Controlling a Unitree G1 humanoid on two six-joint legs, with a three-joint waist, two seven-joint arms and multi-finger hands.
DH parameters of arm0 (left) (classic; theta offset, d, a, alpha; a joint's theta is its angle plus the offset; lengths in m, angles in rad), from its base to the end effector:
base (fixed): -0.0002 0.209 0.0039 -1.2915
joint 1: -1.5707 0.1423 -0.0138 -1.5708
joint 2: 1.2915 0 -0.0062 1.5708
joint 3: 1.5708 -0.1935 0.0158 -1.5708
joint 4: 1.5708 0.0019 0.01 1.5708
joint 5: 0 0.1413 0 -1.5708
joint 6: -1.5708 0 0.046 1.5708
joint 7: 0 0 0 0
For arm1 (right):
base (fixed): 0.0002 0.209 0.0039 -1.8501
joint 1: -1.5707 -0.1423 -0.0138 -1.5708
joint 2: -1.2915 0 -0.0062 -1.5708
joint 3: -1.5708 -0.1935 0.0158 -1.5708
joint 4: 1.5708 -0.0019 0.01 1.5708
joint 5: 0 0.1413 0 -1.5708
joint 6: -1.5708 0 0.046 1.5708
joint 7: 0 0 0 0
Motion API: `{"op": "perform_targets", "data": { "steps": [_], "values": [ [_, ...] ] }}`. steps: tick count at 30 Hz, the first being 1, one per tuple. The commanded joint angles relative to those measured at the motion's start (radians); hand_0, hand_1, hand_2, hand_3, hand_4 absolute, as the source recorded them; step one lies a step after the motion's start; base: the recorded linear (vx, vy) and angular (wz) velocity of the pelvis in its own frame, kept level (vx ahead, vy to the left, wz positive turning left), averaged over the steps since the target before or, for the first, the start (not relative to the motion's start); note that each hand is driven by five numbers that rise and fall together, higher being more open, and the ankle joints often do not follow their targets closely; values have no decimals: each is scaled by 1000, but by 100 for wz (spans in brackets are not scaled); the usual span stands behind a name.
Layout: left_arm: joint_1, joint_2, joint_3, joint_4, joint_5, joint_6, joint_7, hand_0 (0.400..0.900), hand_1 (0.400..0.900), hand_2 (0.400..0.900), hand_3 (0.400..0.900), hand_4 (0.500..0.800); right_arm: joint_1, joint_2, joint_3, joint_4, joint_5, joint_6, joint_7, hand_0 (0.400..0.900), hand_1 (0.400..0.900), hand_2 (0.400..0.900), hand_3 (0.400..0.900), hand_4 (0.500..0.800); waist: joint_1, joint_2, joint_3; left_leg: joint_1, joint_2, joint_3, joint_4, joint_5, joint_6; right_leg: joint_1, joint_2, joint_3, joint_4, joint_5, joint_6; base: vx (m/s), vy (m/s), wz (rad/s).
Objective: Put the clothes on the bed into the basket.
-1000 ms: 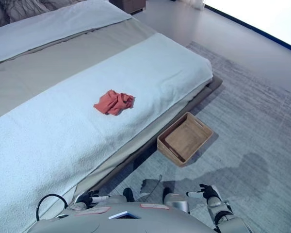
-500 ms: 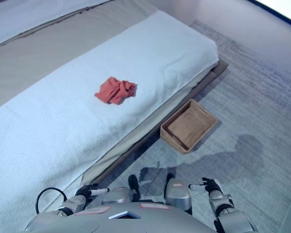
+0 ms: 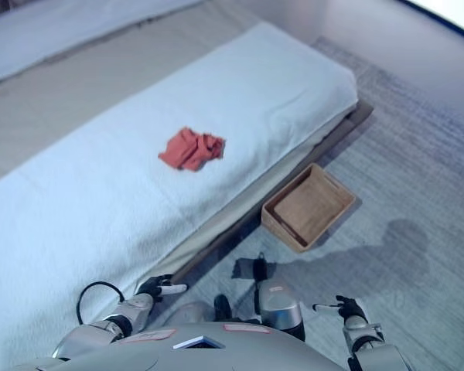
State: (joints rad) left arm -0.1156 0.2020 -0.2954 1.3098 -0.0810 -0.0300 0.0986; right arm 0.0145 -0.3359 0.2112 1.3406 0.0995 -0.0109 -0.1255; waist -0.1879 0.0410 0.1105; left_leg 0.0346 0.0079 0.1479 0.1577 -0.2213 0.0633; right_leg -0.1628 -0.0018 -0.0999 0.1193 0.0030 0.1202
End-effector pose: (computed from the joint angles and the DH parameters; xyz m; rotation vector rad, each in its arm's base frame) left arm 0.1023 0.2058 -0.1272 0.3723 1.1638 0.0059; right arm 0.0468 -0.2633 -0.1233 -0.4247 1.3312 -0.2181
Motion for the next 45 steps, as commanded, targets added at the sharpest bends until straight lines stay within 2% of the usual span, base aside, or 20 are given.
{"op": "perform_targets", "data": {
  "steps": [1,3,5,6,7,9,10,11,12,14,17,18,19,21,27,29,32,36,38,45],
  "values": [
    [-75,44,-19,-22,2,-16,36,900,900,900,900,800,-32,-58,-15,-17,37,-17,-26,900,900,900,900,800,-13,27,15,176,-91,17,176,229,-163,-26,68,4,-76,110,-57,375,-133,12],
    [-94,44,-23,-40,-7,-20,50,900,900,900,900,800,-50,-67,-12,-42,57,-24,-33,900,900,900,900,800,2,1,42,39,-113,-33,426,304,-206,19,57,33,-76,88,-88,208,-102,-18],
    [-114,54,-35,-48,3,-21,74,900,900,900,900,800,-62,-68,-4,-54,66,-25,-45,900,900,900,900,800,28,-35,60,-29,-73,-11,502,272,-177,66,43,59,-86,67,-109,312,-151,-47],
    [-121,68,-46,-76,16,-28,99,900,900,900,900,800,-62,-63,3,-59,69,-29,-59,900,900,900,900,800,50,-72,66,-100,-11,14,445,225,-135,97,24,79,-95,47,-113,286,-127,-49],
    [-120,68,-46,-76,16,-28,99,900,900,900,900,800,-62,-63,3,-59,69,-29,-59,900,900,900,900,800,52,-71,69,-97,-8,15,447,222,-136,100,26,81,-95,47,-113,256,-75,-60],
    [-132,87,-66,-105,53,-30,142,900,900,900,900,800,-59,-57,10,-55,66,-35,-71,900,900,900,900,800,69,-96,64,-118,40,17,281,189,-101,121,14,115,-93,26,-98,258,23,-56],
    [-139,94,-72,-122,66,-34,162,900,900,900,900,800,-56,-57,13,-50,61,-37,-79,900,900,900,900,800,71,-99,61,-104,71,2,120,203,-98,131,6,128,-96,14,-88,406,170,-88],
    [-153,114,-87,-188,97,-46,207,900,900,900,900,800,-47,-61,16,-47,52,-46,-95,900,900,900,900,800,74,-78,59,-99,123,-62,-149,316,-120,138,8,155,-103,-9,-79,391,234,-93],
    [-171,127,-101,-216,118,-49,224,900,900,900,900,800,-43,-65,13,-41,50,-49,-100,900,900,900,900,800,70,-69,60,-103,143,-67,-245,350,-137,145,3,167,-106,-17,-72,280,197,-70],
    [-181,153,-111,-265,166,-53,267,900,900,900,900,800,-30,-70,4,-25,47,-52,-104,900,900,900,900,800,68,-43,51,-91,165,-51,-245,348,-155,159,-3,191,-110,-34,-56,292,242,-108],
    [-183,180,-113,-312,215,-64,319,900,900,900,900,800,-16,-60,-4,-7,41,-56,-117,900,900,900,900,800,76,-32,33,-76,150,-34,-245,335,-162,157,-17,208,-109,-37,-45,262,250,-86],
    [-189,210,-106,-352,247,-67,355,900,900,900,900,800,-18,-57,-5,13,26,-53,-121,900,900,900,900,800,84,-26,31,-64,134,4,-245,320,-155,136,-34,224,-85,-32,-28,162,224,-154],
    [-192,236,-92,-392,256,-65,378,900,900,900,900,800,-34,-55,7,13,17,-51,-126,900,900,900,900,800,105,-32,42,-52,136,56,-245,311,-154,111,-49,201,-80,-8,-15,139,267,-228],
    [-225,270,-80,-390,275,-57,412,900,900,900,900,800,-69,-49,23,0,6,-49,-123,900,900,900,900,800,141,-41,48,-49,148,151,-245,302,-169,69,-92,26,-118,32,-9,-31,87,-127],
    [-333,281,-83,-304,358,-11,478,900,900,900,900,800,-37,-29,25,-6,13,-57,-114,900,900,900,900,800,112,-60,25,-35,145,186,-245,295,-181,87,-83,12,-191,63,2,118,34,-10],
    [-348,284,-87,-292,369,-1,476,900,900,900,900,800,-32,-30,26,-8,11,-58,-114,900,900,900,900,800,104,-59,22,-38,145,187,-245,294,-182,87,-82,8,-198,64,2,62,-2,0],
    [-449,264,-136,-134,349,32,409,900,900,900,900,800,-40,-60,18,-29,23,-55,-106,900,900,900,900,800,67,-55,16,-71,155,195,-245,300,-188,51,-75,14,-207,74,7,28,-2,-3],
    [-526,284,-174,-35,335,55,338,900,900,900,900,800,-55,-99,9,-48,38,-50,-98,900,900,900,900,800,46,-54,19,-113,165,206,-245,309,-190,-5,-68,29,-207,90,11,-17,13,-22],
    [-594,314,-209,48,372,83,309,900,900,900,900,800,-61,-123,-5,-56,50,-52,-92,900,900,900,900,800,30,-57,31,-154,175,215,-245,319,-191,-54,-63,42,-207,106,13,12,24,-19],
    [-732,415,-290,124,492,127,283,900,900,900,900,800,-67,-136,-18,-66,83,-63,-86,900,900,900,900,800,20,-74,84,-228,190,195,-245,327,-203,-129,-57,47,-207,122,23,5,3,-1]
  ]
}}
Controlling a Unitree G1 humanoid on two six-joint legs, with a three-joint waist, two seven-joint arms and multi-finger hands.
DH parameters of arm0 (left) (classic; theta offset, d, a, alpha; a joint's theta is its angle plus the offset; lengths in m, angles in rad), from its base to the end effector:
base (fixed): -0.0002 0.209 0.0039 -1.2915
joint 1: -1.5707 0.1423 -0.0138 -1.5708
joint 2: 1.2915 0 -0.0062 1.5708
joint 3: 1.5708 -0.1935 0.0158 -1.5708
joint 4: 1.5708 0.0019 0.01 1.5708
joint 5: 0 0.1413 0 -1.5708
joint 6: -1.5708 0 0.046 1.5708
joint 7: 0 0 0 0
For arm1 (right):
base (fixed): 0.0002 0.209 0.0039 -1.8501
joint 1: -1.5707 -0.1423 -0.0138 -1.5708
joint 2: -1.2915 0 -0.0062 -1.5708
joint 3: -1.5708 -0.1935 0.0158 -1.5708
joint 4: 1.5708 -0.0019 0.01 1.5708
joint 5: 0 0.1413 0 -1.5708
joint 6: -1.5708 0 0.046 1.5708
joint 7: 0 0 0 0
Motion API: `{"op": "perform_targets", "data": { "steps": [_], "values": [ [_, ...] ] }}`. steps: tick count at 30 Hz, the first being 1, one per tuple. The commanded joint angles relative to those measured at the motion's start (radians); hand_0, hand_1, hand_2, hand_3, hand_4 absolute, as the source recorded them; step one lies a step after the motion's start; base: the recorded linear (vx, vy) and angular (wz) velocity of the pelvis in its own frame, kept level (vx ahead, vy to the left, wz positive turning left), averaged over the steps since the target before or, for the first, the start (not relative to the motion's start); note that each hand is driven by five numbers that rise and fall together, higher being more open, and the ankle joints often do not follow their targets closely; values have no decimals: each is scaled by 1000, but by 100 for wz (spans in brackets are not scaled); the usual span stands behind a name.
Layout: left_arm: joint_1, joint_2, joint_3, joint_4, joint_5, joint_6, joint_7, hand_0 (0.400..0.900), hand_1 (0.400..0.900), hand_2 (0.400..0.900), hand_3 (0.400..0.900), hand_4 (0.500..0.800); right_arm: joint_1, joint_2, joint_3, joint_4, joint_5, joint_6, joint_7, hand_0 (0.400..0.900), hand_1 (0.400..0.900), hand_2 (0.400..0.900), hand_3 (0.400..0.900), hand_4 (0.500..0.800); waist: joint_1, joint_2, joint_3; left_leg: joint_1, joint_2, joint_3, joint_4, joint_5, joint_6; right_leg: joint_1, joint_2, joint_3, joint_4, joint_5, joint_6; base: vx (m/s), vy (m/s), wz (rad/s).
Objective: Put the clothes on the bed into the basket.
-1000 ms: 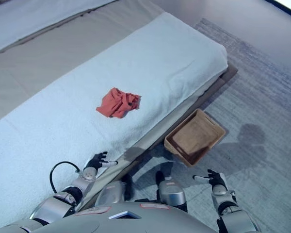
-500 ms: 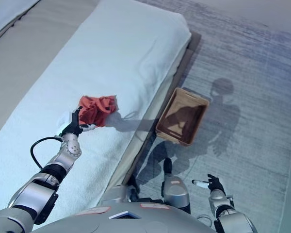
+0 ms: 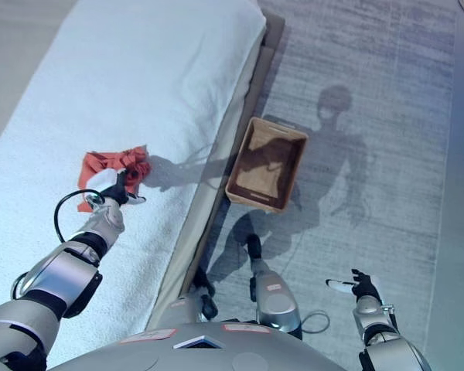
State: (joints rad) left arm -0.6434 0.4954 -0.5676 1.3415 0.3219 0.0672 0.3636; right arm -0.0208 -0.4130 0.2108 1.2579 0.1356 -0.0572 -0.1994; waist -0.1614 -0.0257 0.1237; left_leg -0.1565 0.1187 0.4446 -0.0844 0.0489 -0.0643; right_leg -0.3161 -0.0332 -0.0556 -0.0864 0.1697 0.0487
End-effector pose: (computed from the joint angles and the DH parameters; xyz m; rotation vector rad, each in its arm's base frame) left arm 0.2683 0.2786 -0.0083 1.3151 0.6008 0.1779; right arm 0.0773 -0.2852 -0.1083 -0.4933 1.1473 -0.3246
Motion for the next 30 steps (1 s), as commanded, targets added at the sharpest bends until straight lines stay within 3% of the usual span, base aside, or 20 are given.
{"op": "perform_targets", "data": {
  "steps": [1,2,4,5,6,9,13,17,19,20,25,30],
  "values": [
    [-218,143,-37,98,117,34,12,900,900,900,900,800,-34,-58,-16,11,55,-19,-11,900,900,900,900,800,-7,-11,78,-50,80,-105,-3,61,-76,12,-25,4,-1,-40,95,-13,-3,3],
    [-218,144,-37,98,117,34,11,900,900,900,900,800,-34,-57,-16,11,55,-19,-11,900,900,900,900,800,-7,-11,78,-51,80,-105,-3,61,-76,11,-25,4,-1,-40,95,-5,-8,10],
    [-268,203,-89,99,178,43,-3,900,900,900,900,800,-45,-57,-5,-16,74,-29,-7,900,900,900,900,800,-6,-19,98,-84,78,-114,-3,72,-77,-16,-25,-1,-1,-30,99,-19,-2,10],
    [-269,204,-89,99,178,43,-3,900,900,900,900,800,-46,-57,-6,-16,74,-29,-7,900,900,900,900,800,-6,-19,98,-85,78,-115,-3,72,-77,-17,-26,-1,-1,-30,99,-41,14,4],
    [-299,249,-128,97,216,47,-21,900,900,900,900,800,-57,-59,6,-48,89,-38,-2,900,900,900,900,800,-7,-26,111,-111,76,-120,-3,77,-77,-41,-25,-2,-1,-20,102,-32,13,4],
    [-319,297,-177,101,269,45,-48,900,900,900,900,800,-66,-57,28,-101,108,-46,14,900,900,900,900,800,-13,-41,126,-149,78,-126,-3,84,-79,-75,-23,-4,-1,-7,108,-14,11,3],
    [-292,312,-188,135,284,28,-93,900,900,900,900,800,-85,-53,59,-152,111,-45,27,900,900,900,900,800,-26,-65,134,-184,80,-122,-3,87,-81,-113,-23,-2,-1,6,112,10,33,-6],
    [-223,280,-163,181,267,22,-156,900,900,900,900,800,-99,-70,68,-182,103,-39,43,900,900,900,900,800,-43,-89,120,-191,89,-105,-3,82,-83,-130,-15,10,-1,9,109,28,32,-18],
    [-189,266,-142,189,251,20,-175,508,508,508,508,565,-103,-82,63,-186,97,-36,48,900,900,900,900,800,-50,-95,109,-192,93,-100,-3,79,-85,-137,-11,15,-1,10,109,20,33,-17],
    [-175,260,-131,191,243,18,-181,400,400,400,400,500,-107,-92,61,-194,92,-34,48,900,900,900,900,800,-53,-95,102,-192,95,-96,-3,78,-85,-141,-9,17,-1,9,108,19,38,-16],
    [-139,247,-85,191,191,21,-199,400,400,400,400,500,-123,-120,46,-224,83,-33,57,900,900,900,900,800,-63,-92,74,-186,100,-82,-3,70,-85,-149,-2,24,-1,8,106,16,36,-16],
    [-91,277,192,202,-179,-7,-164,400,400,400,400,500,-90,-112,18,-248,87,-31,65,900,900,900,900,800,-53,-90,55,-175,92,-78,-3,68,-87,-141,-3,23,-1,2,104,25,6,-7]
  ]
}}
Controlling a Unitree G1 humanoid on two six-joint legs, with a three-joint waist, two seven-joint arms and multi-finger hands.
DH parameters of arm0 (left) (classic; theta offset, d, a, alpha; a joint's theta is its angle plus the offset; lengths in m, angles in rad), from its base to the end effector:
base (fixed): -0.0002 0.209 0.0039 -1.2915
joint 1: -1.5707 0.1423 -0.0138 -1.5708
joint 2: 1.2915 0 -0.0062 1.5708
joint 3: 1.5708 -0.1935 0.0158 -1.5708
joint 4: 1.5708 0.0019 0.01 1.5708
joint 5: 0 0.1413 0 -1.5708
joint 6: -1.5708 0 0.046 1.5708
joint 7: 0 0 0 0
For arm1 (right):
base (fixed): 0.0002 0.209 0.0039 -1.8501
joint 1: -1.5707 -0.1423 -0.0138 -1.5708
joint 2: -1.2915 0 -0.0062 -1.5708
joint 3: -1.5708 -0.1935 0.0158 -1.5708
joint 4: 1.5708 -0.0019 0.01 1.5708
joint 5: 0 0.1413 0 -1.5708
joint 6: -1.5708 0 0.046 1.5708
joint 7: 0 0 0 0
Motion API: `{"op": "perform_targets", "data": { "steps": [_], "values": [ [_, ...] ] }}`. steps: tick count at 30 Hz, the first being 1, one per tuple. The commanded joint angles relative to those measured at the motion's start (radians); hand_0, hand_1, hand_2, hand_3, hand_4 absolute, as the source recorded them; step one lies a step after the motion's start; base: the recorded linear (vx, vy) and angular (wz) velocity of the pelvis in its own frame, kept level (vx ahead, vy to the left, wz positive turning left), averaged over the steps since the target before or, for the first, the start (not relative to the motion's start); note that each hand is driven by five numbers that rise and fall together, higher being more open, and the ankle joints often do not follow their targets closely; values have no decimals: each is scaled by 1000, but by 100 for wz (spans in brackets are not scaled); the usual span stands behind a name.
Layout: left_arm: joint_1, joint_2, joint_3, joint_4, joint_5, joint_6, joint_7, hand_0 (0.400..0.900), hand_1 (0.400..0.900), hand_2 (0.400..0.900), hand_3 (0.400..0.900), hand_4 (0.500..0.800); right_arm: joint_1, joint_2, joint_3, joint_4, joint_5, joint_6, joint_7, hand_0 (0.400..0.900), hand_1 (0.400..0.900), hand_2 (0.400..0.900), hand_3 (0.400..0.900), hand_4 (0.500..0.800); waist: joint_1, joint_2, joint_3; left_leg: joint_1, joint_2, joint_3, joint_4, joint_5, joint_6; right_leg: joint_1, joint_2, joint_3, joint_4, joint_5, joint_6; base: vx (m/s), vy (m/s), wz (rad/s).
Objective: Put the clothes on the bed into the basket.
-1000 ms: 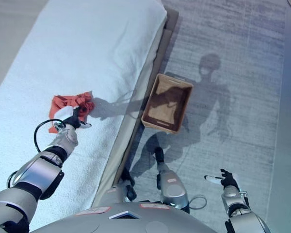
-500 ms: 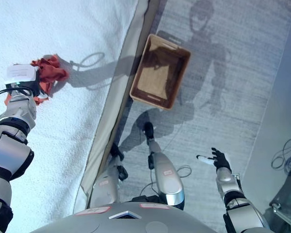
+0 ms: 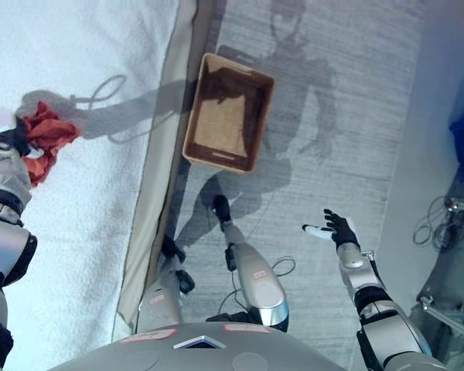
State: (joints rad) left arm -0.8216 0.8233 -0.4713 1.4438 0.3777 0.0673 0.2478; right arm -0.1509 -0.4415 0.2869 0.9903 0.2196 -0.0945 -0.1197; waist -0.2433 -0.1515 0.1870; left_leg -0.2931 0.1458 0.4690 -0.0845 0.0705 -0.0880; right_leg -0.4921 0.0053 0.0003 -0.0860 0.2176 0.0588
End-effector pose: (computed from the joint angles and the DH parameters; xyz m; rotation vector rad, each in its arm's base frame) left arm 0.2710 0.3825 0.0961 1.3801 0.6783 0.5150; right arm 0.1674 -0.2648 -0.0744 -0.4014 0.7537 -0.1524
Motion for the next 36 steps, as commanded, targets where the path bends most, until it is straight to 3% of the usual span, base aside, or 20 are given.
{"op": "perform_targets", "data": {
  "steps": [1,3,4,5,6,8,11,18,19,20,21,23,24,26,28,36],
  "values": [
    [91,-53,167,102,-344,-19,-42,400,400,400,400,500,57,-75,-68,19,6,8,-14,900,900,900,900,800,31,35,-11,-35,63,-102,-3,45,-64,39,-43,-35,-1,-49,93,36,-14,-2],
    [88,-71,333,69,-608,-57,21,400,400,400,400,500,105,-41,-82,37,13,9,-17,900,900,900,900,800,40,39,-16,-28,59,-109,-3,39,-65,47,-46,-39,-1,-57,91,41,-16,4],
    [91,-85,370,64,-673,-69,25,400,400,400,400,500,123,-32,-85,40,11,13,-22,900,900,900,900,800,41,43,-17,-23,56,-113,-3,36,-65,52,-48,-43,-1,-62,91,-37,-42,13],
    [87,-123,431,22,-808,-96,55,400,400,400,400,500,137,-13,-86,53,12,12,-26,900,900,900,900,800,45,38,-15,-30,47,-110,-3,54,-57,47,-55,-46,-1,-52,83,-47,-40,16],
    [158,-194,491,-27,-920,-146,39,400,400,400,400,500,141,15,-90,61,23,19,-29,900,900,900,900,800,58,46,-11,-24,42,-114,-3,53,-56,55,-59,-50,-1,-59,81,-45,-47,19],
    [199,-219,544,-109,-1082,-179,40,400,400,400,400,500,159,22,-86,59,23,20,-39,900,900,900,900,800,78,61,-6,-1,37,-121,-3,47,-56,79,-65,-56,-1,-69,77,28,-8,12],
    [312,-284,578,-204,-1203,-226,-16,400,400,400,400,500,185,18,-125,74,37,21,-33,900,900,900,900,800,101,83,5,33,30,-123,-3,40,-54,114,-73,-58,-1,-80,74,5,3,-2],
    [526,-436,526,-434,-1269,-276,-141,400,400,400,400,500,232,8,-209,142,59,19,-2,900,900,900,900,800,116,137,16,121,11,-107,-3,22,-46,189,-84,-46,-1,-101,68,18,-7,-9],
    [292,-537,370,-480,-1221,-338,3,400,400,400,400,500,222,7,-168,163,52,23,-15,900,900,900,900,800,79,141,6,148,14,-102,-3,-6,-55,207,-80,-38,-1,-120,78,105,8,-40],
    [153,-571,343,-403,-1199,-297,32,400,400,400,400,500,198,5,-143,182,51,28,-14,900,900,900,900,800,54,140,-6,166,17,-82,-3,-12,-56,212,-77,-26,-1,-121,82,51,-23,-56],
    [186,-544,377,-335,-1209,-282,-13,400,400,400,400,500,181,6,-142,196,51,25,-19,900,900,900,900,800,53,140,-4,168,14,-59,-3,4,-49,208,-77,-13,-1,-106,76,63,-24,-58],
    [71,-531,339,-247,-1149,-301,37,400,400,400,400,500,193,-18,-124,205,18,19,-38,900,900,900,900,800,-2,147,-32,203,21,-28,-3,-28,-60,220,-69,19,-1,-120,87,101,-10,-59],
    [54,-548,316,-328,-1186,-315,7,400,400,400,400,500,208,-36,-148,194,17,24,-49,900,900,900,900,800,-9,160,-34,208,16,-19,-3,-32,-57,218,-70,30,-1,-118,89,40,-21,-40],
    [88,-597,269,-373,-1152,-317,17,400,400,400,400,500,208,-48,-176,202,6,25,-65,900,900,900,900,800,-10,183,-40,208,10,-12,-3,-31,-54,217,-74,35,-1,-118,88,8,-36,-9],
    [79,-611,226,-364,-1120,-300,-2,400,400,400,400,500,211,-54,-189,209,16,25,-63,900,900,900,900,800,-23,203,-42,211,8,-4,-3,-30,-53,213,-74,44,-1,-117,89,13,-44,-11],
    [12,-569,206,-287,-1082,-262,-50,400,400,400,400,500,218,-90,-223,250,35,25,-60,900,900,900,900,800,-68,246,-53,227,14,51,-3,-39,-61,188,-58,91,-1,-115,92,33,-43,-28]
  ]
}}
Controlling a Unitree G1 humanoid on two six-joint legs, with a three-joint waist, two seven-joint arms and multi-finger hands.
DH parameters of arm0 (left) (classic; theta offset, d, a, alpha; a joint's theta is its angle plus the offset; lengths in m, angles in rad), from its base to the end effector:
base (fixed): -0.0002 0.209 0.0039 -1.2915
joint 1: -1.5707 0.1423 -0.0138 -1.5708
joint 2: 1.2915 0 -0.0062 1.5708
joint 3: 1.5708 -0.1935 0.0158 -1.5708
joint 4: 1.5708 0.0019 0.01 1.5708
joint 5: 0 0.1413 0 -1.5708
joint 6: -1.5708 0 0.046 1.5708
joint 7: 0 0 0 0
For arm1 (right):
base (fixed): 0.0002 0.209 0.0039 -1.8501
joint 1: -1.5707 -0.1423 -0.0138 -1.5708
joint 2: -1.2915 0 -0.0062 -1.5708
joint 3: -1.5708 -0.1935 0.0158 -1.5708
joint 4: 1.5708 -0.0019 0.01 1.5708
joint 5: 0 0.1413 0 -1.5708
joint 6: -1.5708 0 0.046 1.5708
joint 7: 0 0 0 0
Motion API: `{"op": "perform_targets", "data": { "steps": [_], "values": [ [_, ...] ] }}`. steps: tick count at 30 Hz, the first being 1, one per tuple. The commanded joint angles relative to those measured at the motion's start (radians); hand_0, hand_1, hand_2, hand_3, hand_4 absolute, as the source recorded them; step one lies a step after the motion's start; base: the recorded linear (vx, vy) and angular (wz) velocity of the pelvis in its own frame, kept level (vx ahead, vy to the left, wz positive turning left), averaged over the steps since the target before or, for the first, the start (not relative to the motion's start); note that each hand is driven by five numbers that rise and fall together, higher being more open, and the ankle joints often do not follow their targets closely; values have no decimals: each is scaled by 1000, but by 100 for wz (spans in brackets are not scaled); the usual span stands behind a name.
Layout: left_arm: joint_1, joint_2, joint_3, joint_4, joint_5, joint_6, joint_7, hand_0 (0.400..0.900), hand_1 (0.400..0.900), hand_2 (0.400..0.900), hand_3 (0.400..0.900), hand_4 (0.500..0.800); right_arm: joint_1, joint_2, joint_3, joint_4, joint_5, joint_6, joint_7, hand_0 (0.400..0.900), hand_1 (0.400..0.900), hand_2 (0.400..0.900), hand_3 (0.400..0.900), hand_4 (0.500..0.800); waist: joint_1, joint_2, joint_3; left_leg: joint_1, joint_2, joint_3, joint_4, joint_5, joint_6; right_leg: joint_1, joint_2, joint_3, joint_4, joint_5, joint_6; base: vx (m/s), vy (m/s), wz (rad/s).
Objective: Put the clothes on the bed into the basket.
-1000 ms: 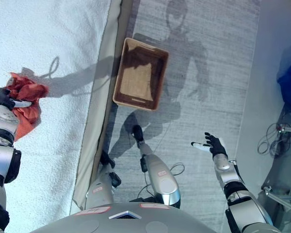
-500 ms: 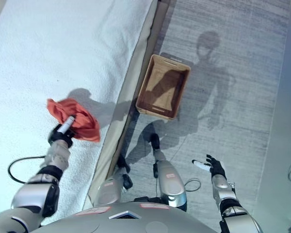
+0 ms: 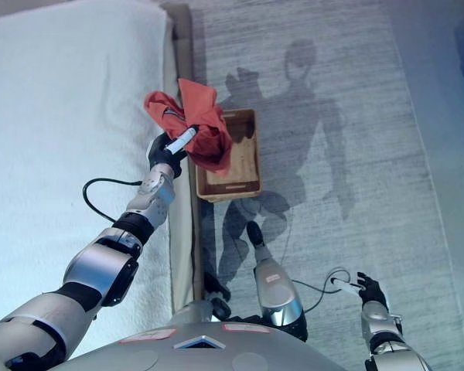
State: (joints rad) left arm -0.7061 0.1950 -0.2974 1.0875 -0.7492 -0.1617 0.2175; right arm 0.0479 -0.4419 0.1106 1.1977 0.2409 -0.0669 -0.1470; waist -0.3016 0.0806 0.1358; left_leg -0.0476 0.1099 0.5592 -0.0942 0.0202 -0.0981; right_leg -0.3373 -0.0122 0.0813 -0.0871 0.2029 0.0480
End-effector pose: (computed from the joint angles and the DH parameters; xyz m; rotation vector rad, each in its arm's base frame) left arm 0.3186 0.1530 0.0233 -0.2500 0.3124 0.1976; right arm 0.0630 -0.3001 -0.1029 -0.3369 1.1281 -0.4365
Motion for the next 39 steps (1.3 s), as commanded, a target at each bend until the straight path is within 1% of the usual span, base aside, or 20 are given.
{"op": "perform_targets", "data": {
  "steps": [1,5,6,7,8,11,14,15,16,18,19,20,22,25,27,30,34,35,36,39],
  "values": [
    [-107,61,30,75,49,-31,-24,400,400,400,400,500,21,-91,-49,47,16,-3,-32,900,900,900,900,800,-13,17,-5,-19,52,-34,7,11,-52,30,-38,14,0,-99,103,51,-65,-19],
    [-122,59,19,92,60,-24,-34,400,400,400,400,500,21,-95,-53,61,28,-7,-32,900,900,900,900,800,-21,28,-7,-16,57,-17,7,12,-56,20,-30,26,0,-98,101,44,-63,-18],
    [-129,59,16,103,68,-14,-39,400,400,400,400,500,20,-99,-52,64,31,-8,-32,900,900,900,900,800,-24,31,-8,-14,60,-13,7,12,-58,17,-27,30,0,-98,100,47,-73,-16],
    [-140,64,12,121,75,-7,-41,522,522,522,522,573,15,-101,-50,69,33,-8,-30,900,900,900,900,800,-26,34,-8,-14,63,-10,7,13,-60,15,-24,32,0,-98,99,42,-65,-15],
    [-145,69,9,123,71,-6,-50,900,900,900,900,800,13,-102,-50,68,36,-7,-30,900,900,900,900,800,-27,36,-8,-14,64,-8,7,14,-61,14,-22,34,0,-98,99,41,-66,-15],
    [-154,75,-3,132,63,10,-84,900,900,900,900,800,6,-111,-48,70,39,-5,-24,900,900,900,900,800,-29,46,-12,-15,70,0,7,16,-66,8,-15,39,0,-98,98,43,-54,-13],
    [-158,84,-28,128,94,20,-112,900,900,900,900,800,7,-116,-49,76,38,-2,-18,900,900,900,900,800,-27,57,-16,-15,75,0,7,19,-68,8,-12,38,0,-101,95,36,-58,-1],
    [-161,89,-38,129,113,24,-115,900,900,900,900,800,8,-116,-47,77,38,-3,-16,900,900,900,900,800,-26,61,-17,-16,77,-2,7,20,-69,9,-11,37,0,-102,93,28,-51,5],
    [-166,97,-71,133,165,30,-130,900,900,900,900,800,4,-121,-43,78,35,-1,-15,900,900,900,900,800,-27,67,-18,-17,79,-3,7,23,-70,9,-9,35,0,-103,92,20,-50,5],
    [-168,105,-84,137,184,30,-134,900,900,900,900,800,5,-120,-41,76,35,-1,-11,900,900,900,900,800,-25,73,-19,-18,80,-5,7,25,-71,11,-8,32,0,-105,90,13,-37,4],
    [-167,105,-89,145,191,40,-140,900,900,900,900,800,4,-122,-40,76,35,-2,-9,900,900,900,900,800,-24,76,-19,-19,81,-6,7,26,-72,12,-7,30,0,-105,89,0,0,0],
    [-168,110,-107,170,238,54,-154,900,900,900,900,800,-1,-127,-33,76,30,-1,-7,900,900,900,900,800,-25,79,-20,-19,82,-5,7,27,-73,13,-5,30,0,-106,88,0,0,0],
    [-172,113,-114,180,254,59,-155,900,900,900,900,800,-3,-129,-32,76,27,0,-5,900,900,900,900,800,-26,82,-21,-19,82,-6,7,28,-73,14,-6,29,0,-106,88,0,0,0],
    [-188,118,-128,225,320,82,-163,900,900,900,900,800,-11,-137,-25,82,21,3,-2,900,900,900,900,800,-27,87,-23,-19,85,-8,7,29,-75,19,-3,24,0,-107,85,-2,-7,1],
    [-189,120,-118,236,319,82,-158,900,900,900,900,800,-11,-137,-24,83,17,5,2,900,900,900,900,800,-26,88,-26,-19,88,-11,7,31,-75,23,-4,19,0,-108,85,-13,-19,7],
    [-196,124,-116,252,366,91,-144,900,900,900,900,800,-11,-132,-19,85,14,4,1,900,900,900,900,800,-22,85,-27,-21,89,-21,7,35,-74,29,-3,12,0,-108,83,-45,-27,14],
    [-159,116,-102,241,395,87,-119,900,900,900,900,800,-9,-115,-8,85,11,5,5,900,900,900,900,800,-12,76,-21,-12,87,-39,7,39,-72,53,-6,-4,0,-113,81,-40,-20,17],
    [-139,111,-93,232,388,82,-108,900,900,900,900,800,-7,-107,-6,84,12,4,6,900,900,900,900,800,-8,72,-19,-8,86,-45,7,40,-72,63,-8,-9,0,-115,80,-41,-33,28],
    [-92,99,-72,216,377,74,-99,900,900,900,900,800,-7,-92,-2,82,14,2,6,900,900,900,900,800,4,67,-18,2,85,-55,7,42,-72,81,-10,-18,0,-120,78,-40,-32,33],
    [14,68,-36,188,343,63,-97,900,900,900,900,800,-5,-64,6,85,15,4,14,900,900,900,900,800,27,56,-16,25,81,-79,7,40,-69,125,-16,-38,0,-131,73,-44,-16,35]
  ]
}}
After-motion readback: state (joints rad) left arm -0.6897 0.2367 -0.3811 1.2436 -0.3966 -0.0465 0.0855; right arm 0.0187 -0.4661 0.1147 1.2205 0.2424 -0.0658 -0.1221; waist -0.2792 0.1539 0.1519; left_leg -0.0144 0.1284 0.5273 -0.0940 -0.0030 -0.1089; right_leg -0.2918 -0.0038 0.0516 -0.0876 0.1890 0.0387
